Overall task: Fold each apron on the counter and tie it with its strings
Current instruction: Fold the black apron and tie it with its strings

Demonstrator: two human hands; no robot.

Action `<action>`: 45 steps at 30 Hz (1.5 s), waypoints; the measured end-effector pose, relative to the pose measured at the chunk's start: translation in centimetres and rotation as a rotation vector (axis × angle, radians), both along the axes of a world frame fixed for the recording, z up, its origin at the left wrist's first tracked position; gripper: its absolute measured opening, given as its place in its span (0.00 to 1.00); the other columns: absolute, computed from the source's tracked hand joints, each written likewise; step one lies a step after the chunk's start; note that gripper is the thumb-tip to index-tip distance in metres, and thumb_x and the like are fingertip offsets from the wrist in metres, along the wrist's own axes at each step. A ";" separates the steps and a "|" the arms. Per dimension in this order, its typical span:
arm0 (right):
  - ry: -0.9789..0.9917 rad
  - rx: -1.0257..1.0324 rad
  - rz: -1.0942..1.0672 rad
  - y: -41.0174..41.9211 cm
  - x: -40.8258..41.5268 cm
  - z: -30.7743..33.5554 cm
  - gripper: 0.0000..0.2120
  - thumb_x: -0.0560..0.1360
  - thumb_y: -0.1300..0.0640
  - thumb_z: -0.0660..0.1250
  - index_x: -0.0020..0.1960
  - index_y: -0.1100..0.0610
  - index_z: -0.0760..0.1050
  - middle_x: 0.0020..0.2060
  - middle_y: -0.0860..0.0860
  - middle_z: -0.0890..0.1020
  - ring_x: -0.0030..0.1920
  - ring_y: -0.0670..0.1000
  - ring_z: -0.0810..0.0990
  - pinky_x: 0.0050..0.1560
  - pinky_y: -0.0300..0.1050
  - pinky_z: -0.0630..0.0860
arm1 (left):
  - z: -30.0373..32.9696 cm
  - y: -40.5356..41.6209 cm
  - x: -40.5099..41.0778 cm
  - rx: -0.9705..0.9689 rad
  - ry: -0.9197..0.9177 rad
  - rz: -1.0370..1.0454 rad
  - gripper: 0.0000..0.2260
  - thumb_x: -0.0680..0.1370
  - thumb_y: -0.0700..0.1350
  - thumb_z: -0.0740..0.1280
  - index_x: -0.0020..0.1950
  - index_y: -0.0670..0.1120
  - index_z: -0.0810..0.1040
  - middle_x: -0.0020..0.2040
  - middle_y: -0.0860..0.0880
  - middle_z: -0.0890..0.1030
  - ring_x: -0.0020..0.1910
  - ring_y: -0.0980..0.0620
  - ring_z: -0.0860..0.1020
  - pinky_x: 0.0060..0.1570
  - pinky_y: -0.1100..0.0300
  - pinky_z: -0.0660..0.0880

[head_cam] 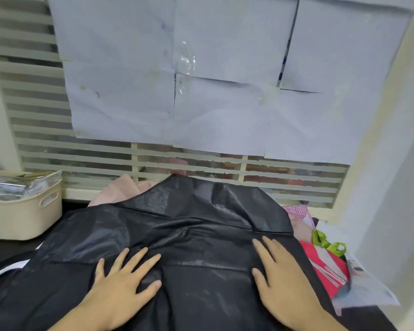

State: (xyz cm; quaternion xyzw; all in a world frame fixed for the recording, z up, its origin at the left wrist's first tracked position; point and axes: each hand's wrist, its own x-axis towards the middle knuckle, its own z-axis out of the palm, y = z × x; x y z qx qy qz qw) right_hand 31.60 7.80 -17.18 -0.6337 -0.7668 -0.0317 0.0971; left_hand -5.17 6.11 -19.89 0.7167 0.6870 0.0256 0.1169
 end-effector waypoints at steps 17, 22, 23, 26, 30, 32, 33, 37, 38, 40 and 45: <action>-0.022 -0.147 0.141 -9.2 4.1 -2.9 0.40 0.75 0.30 0.31 0.85 0.41 0.47 0.83 0.42 0.47 0.84 0.49 0.45 0.82 0.44 0.44 | -0.9 -9.0 5.0 0.010 0.051 -0.138 0.27 0.81 0.73 0.42 0.78 0.76 0.36 0.82 0.67 0.35 0.82 0.51 0.31 0.78 0.33 0.34; 0.011 -0.054 0.297 -16.7 2.4 -2.0 0.40 0.75 0.28 0.59 0.81 0.48 0.60 0.74 0.46 0.63 0.73 0.50 0.68 0.73 0.42 0.68 | -1.2 -9.2 5.5 0.188 0.111 -0.132 0.28 0.83 0.70 0.47 0.82 0.66 0.56 0.80 0.57 0.58 0.81 0.47 0.57 0.80 0.41 0.55; -0.032 -0.076 0.332 -18.1 1.8 -2.5 0.44 0.70 0.27 0.66 0.79 0.48 0.64 0.72 0.48 0.67 0.67 0.51 0.73 0.68 0.44 0.74 | -1.0 -9.5 5.8 0.268 0.134 -0.144 0.28 0.82 0.68 0.49 0.79 0.61 0.66 0.73 0.54 0.67 0.73 0.48 0.67 0.74 0.47 0.66; -0.229 0.018 0.370 -18.7 0.6 -6.1 0.44 0.58 0.38 0.77 0.71 0.52 0.74 0.62 0.56 0.79 0.59 0.58 0.77 0.58 0.53 0.82 | -0.4 -10.5 7.0 0.546 0.121 -0.268 0.20 0.82 0.60 0.53 0.61 0.52 0.79 0.53 0.55 0.73 0.50 0.52 0.73 0.51 0.57 0.75; -0.101 0.229 0.420 -17.4 1.2 -6.6 0.23 0.66 0.59 0.69 0.61 0.54 0.80 0.57 0.52 0.81 0.57 0.56 0.80 0.55 0.50 0.82 | 1.7 -13.5 7.9 0.300 -0.057 -0.430 0.18 0.81 0.68 0.54 0.63 0.61 0.71 0.53 0.62 0.72 0.53 0.61 0.71 0.56 0.63 0.71; -0.023 0.241 0.460 -16.9 1.7 -5.8 0.11 0.73 0.56 0.69 0.55 0.50 0.80 0.53 0.46 0.81 0.53 0.51 0.82 0.46 0.45 0.82 | 2.3 -14.9 7.3 0.218 -0.016 -0.488 0.28 0.76 0.77 0.56 0.69 0.62 0.68 0.59 0.64 0.71 0.59 0.62 0.69 0.63 0.65 0.68; 0.034 0.215 0.448 -16.5 1.9 -5.1 0.06 0.76 0.53 0.67 0.53 0.48 0.78 0.51 0.43 0.81 0.51 0.49 0.82 0.42 0.45 0.82 | 2.7 -15.4 7.1 0.190 0.008 -0.509 0.35 0.72 0.80 0.58 0.72 0.62 0.67 0.63 0.65 0.70 0.62 0.62 0.68 0.66 0.65 0.66; 0.288 0.078 0.272 -14.7 1.7 -1.6 0.10 0.85 0.46 0.59 0.46 0.47 0.70 0.38 0.43 0.77 0.39 0.48 0.77 0.43 0.51 0.77 | 2.9 -16.7 6.1 0.192 0.110 -0.465 0.47 0.69 0.73 0.66 0.83 0.58 0.55 0.78 0.61 0.62 0.75 0.58 0.66 0.73 0.63 0.62; 0.262 0.078 0.255 -14.4 1.6 -0.6 0.12 0.85 0.45 0.58 0.44 0.47 0.67 0.36 0.44 0.76 0.38 0.49 0.76 0.41 0.50 0.76 | 2.7 -16.8 6.0 0.226 0.114 -0.447 0.42 0.73 0.66 0.67 0.83 0.57 0.54 0.78 0.60 0.63 0.75 0.56 0.68 0.72 0.63 0.63; 0.099 0.169 0.245 -14.3 1.5 0.9 0.15 0.85 0.40 0.52 0.44 0.46 0.63 0.35 0.44 0.74 0.34 0.51 0.74 0.36 0.48 0.71 | 2.4 -17.2 5.7 0.262 0.041 -0.362 0.34 0.75 0.56 0.66 0.80 0.59 0.57 0.75 0.63 0.65 0.70 0.58 0.72 0.66 0.65 0.68; -0.117 -0.057 0.301 -15.1 3.3 2.6 0.13 0.82 0.40 0.61 0.49 0.45 0.60 0.46 0.44 0.76 0.42 0.52 0.77 0.42 0.51 0.72 | 2.8 -16.8 3.4 0.255 -0.207 -0.148 0.19 0.70 0.49 0.67 0.56 0.66 0.66 0.57 0.66 0.74 0.56 0.64 0.76 0.55 0.63 0.74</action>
